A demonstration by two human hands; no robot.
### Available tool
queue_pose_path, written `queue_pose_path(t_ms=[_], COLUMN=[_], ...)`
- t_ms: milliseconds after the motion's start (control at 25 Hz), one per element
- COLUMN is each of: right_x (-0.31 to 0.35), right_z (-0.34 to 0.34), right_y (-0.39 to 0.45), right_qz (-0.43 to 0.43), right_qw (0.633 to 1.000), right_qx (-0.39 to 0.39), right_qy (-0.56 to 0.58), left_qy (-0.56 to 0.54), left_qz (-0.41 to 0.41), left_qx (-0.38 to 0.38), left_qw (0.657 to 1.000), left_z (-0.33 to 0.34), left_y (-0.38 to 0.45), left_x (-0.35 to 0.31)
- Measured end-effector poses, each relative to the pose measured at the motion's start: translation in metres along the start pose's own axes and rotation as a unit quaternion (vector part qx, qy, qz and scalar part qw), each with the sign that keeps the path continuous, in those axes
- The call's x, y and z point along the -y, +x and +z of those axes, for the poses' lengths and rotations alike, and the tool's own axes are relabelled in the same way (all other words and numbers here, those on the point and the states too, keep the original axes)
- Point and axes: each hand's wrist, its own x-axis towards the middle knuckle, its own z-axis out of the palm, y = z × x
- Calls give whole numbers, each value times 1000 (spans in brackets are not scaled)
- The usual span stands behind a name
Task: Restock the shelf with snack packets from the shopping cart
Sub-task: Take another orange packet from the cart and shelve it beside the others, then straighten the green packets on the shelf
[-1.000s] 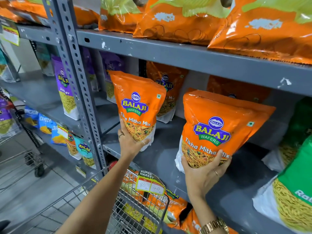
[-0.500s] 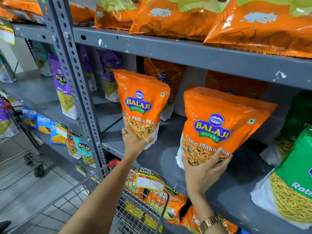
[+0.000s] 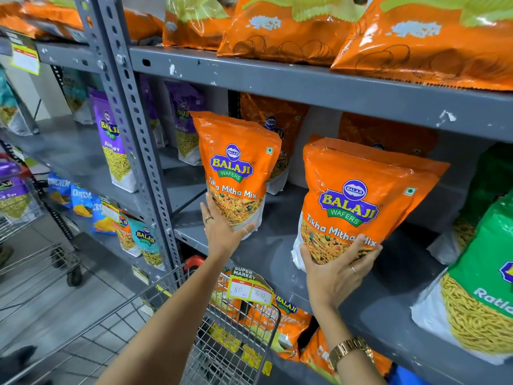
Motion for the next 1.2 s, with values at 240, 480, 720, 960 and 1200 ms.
queue_pose_path(t_ms=[240,480,720,960,1200], right_x=[-1,-40,-104,-172,-255], right_z=[-44,-128,-215,-286,-337], right_y=[-8,-9,8,48,91], right_qz=[-46,-86,-68,-15,67], right_qw=[999,993,986,981,986], right_qx=[-18,-79,-136,-167,-134], right_qy=[22,-22,-76,-98,-67], left_qy=[34,-20,-82,-99,-78], left_qz=[91,158,225,279,184], left_qx=[32,128,201,258,216], left_qw=[995,979,950,920,956], left_z=[-19,-10,25,89,166], left_y=[-46,-115,-187,-250,-307], left_x=[-19,-60,-120,-177,-210])
